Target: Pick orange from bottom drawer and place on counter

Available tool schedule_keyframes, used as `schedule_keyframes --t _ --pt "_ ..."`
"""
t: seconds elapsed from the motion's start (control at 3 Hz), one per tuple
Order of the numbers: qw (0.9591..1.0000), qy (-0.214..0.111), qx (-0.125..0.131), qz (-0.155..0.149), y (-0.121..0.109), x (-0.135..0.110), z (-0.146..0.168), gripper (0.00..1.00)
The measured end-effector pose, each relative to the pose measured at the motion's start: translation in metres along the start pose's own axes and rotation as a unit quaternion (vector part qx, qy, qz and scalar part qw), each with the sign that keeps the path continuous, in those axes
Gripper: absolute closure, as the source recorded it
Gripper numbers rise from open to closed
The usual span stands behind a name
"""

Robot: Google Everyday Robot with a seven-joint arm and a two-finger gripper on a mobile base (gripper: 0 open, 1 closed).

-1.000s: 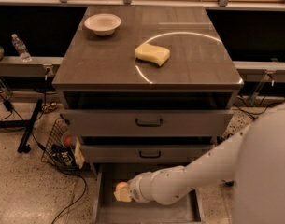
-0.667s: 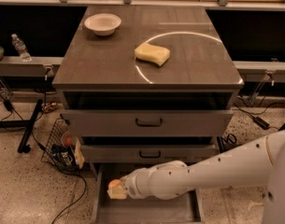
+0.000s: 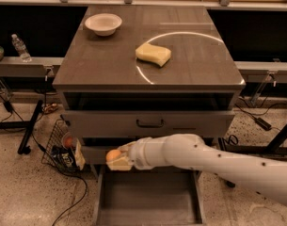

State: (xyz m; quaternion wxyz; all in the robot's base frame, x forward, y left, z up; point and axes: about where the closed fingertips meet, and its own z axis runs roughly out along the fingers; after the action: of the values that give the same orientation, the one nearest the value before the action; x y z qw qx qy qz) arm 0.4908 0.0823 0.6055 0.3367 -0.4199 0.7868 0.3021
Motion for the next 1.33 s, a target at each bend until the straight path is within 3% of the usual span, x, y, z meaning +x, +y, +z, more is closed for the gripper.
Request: schedule_keyframes --t 0.33,0.67,1.0,1.33 --pt "0.9999 0.009 0.014 0.003 -0.02 0.014 -0.036 1.0" --pt "0.9998 0.011 0.012 0.006 -0.018 0.016 -0.035 1.0" --pt "0.9991 -0.003 0.039 -0.012 -0.006 0.007 -0.066 1.0" --pt "0.9949 -0.021 0.079 -0.058 0.023 -0.027 -0.135 1.0"
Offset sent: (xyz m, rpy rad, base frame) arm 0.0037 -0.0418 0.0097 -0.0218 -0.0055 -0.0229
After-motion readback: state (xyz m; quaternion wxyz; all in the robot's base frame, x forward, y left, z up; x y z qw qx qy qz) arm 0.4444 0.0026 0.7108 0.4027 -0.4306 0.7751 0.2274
